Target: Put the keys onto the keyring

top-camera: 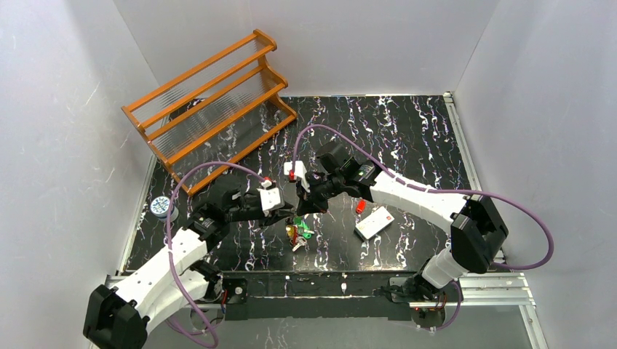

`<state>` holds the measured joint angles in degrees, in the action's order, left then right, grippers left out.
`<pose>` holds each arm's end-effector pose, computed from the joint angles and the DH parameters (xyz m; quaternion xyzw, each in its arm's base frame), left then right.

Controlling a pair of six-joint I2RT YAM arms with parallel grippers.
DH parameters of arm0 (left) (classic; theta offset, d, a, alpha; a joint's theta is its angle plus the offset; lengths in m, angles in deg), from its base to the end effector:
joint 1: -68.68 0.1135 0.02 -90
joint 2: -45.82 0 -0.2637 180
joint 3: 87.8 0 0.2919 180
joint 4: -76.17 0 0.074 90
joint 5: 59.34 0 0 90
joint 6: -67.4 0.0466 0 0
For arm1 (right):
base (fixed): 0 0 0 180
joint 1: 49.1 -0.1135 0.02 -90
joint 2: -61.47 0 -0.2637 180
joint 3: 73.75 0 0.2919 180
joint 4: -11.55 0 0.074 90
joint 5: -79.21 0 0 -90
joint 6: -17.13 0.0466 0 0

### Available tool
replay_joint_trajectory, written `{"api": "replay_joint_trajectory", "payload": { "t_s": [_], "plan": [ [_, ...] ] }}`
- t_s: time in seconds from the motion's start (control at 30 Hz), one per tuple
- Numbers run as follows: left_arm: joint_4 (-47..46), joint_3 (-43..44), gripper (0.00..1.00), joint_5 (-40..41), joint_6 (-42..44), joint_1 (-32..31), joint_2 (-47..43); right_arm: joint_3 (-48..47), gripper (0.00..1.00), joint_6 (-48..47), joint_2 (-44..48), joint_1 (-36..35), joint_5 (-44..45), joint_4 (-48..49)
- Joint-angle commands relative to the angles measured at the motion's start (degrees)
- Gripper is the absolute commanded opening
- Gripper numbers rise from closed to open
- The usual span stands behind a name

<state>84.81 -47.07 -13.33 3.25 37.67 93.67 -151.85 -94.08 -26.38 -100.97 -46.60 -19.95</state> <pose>0.1857 -0.1494 0.2436 0.5508 0.5426 -0.3235 0.5456 0.2143 0.3172 0.2539 -0.6180 0.6208 0.3739 0.3047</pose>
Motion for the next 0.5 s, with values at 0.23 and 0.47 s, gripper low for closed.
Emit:
{"api": "replay_joint_trajectory", "payload": {
  "t_s": [0.23,0.47],
  "plan": [
    [-2.40,-0.23,0.13,-2.29,-1.32,-1.33,3.16,-2.84,0.01,0.03,0.41,-0.41,-1.54,0.80],
    [-2.15,-0.30,0.01,-2.05,-0.93,-1.60,3.53,-2.67,0.01,0.04,0.34,-0.39,-1.37,1.00]
  ]
}}
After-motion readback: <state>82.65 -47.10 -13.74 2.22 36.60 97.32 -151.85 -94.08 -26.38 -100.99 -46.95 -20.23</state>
